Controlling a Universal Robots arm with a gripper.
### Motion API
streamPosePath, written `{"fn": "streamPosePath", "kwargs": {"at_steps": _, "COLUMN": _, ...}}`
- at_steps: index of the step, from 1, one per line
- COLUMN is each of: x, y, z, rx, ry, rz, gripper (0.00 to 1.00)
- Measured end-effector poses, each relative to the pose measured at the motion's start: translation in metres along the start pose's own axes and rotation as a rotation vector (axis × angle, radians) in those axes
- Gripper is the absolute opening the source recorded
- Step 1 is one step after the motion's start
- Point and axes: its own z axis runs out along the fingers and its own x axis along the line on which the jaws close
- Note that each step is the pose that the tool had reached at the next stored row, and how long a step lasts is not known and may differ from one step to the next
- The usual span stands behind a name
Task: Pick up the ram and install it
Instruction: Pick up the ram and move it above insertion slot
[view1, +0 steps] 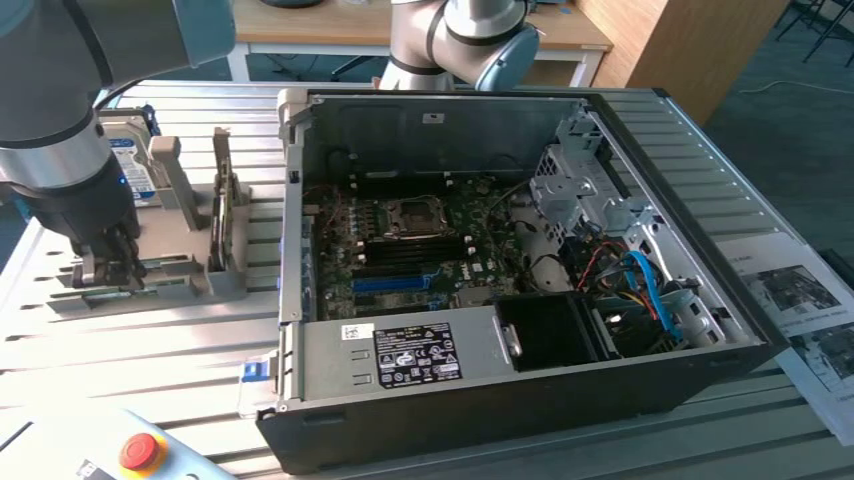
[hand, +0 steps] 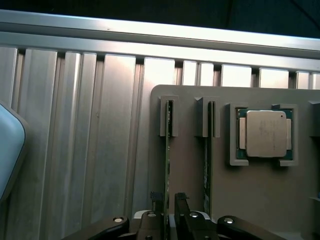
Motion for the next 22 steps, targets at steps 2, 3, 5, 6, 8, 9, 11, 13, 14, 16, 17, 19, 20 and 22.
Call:
{"fn": "streamPosePath", "kwargs": {"at_steps": 2, "x": 0.0000, "y": 0.0000, "z": 0.0008, "rx": 0.0000, "ry": 0.0000, "rz": 0.000, "gripper": 0.24}}
{"fn": "streamPosePath", "kwargs": {"at_steps": 3, "x": 0.0000, "y": -0.0001, "z": 0.0011, "rx": 0.0000, "ry": 0.0000, "rz": 0.000, "gripper": 0.24}}
{"fn": "streamPosePath", "kwargs": {"at_steps": 5, "x": 0.0000, "y": -0.0001, "z": 0.0016, "rx": -0.0001, "ry": 0.0000, "rz": 0.000, "gripper": 0.24}}
{"fn": "streamPosePath", "kwargs": {"at_steps": 6, "x": 0.0000, "y": 0.0000, "z": 0.0016, "rx": -0.0001, "ry": 0.0001, "rz": 0.000, "gripper": 0.24}}
{"fn": "streamPosePath", "kwargs": {"at_steps": 8, "x": 0.0000, "y": -0.0001, "z": 0.0018, "rx": 0.0001, "ry": 0.0000, "rz": 0.000, "gripper": 0.24}}
{"fn": "streamPosePath", "kwargs": {"at_steps": 9, "x": 0.0000, "y": -0.0001, "z": 0.0020, "rx": 0.0001, "ry": -0.0001, "rz": 0.000, "gripper": 0.24}}
{"fn": "streamPosePath", "kwargs": {"at_steps": 11, "x": 0.0001, "y": -0.0001, "z": 0.0026, "rx": 0.0002, "ry": -0.0001, "rz": 0.000, "gripper": 0.24}}
{"fn": "streamPosePath", "kwargs": {"at_steps": 13, "x": 0.0001, "y": -0.0001, "z": 0.0029, "rx": 0.0000, "ry": 0.0000, "rz": 0.000, "gripper": 0.24}}
{"fn": "streamPosePath", "kwargs": {"at_steps": 14, "x": 0.0002, "y": -0.0001, "z": 0.0030, "rx": 0.0000, "ry": 0.0000, "rz": 0.000, "gripper": 0.24}}
{"fn": "streamPosePath", "kwargs": {"at_steps": 16, "x": 0.0002, "y": -0.0001, "z": 0.0036, "rx": 0.0002, "ry": -0.0001, "rz": 0.000, "gripper": 0.24}}
{"fn": "streamPosePath", "kwargs": {"at_steps": 17, "x": 0.0004, "y": -0.0002, "z": 0.0037, "rx": 0.0002, "ry": -0.0001, "rz": 0.000, "gripper": 0.24}}
{"fn": "streamPosePath", "kwargs": {"at_steps": 19, "x": 0.0007, "y": -0.0002, "z": 0.0038, "rx": 0.0002, "ry": -0.0001, "rz": 0.000, "gripper": 0.24}}
{"fn": "streamPosePath", "kwargs": {"at_steps": 20, "x": 0.0007, "y": -0.0002, "z": 0.0038, "rx": 0.0001, "ry": -0.0001, "rz": 0.000, "gripper": 0.24}}
{"fn": "streamPosePath", "kwargs": {"at_steps": 22, "x": 0.0007, "y": -0.0001, "z": 0.0038, "rx": 0.0000, "ry": 0.0000, "rz": 0.000, "gripper": 0.24}}
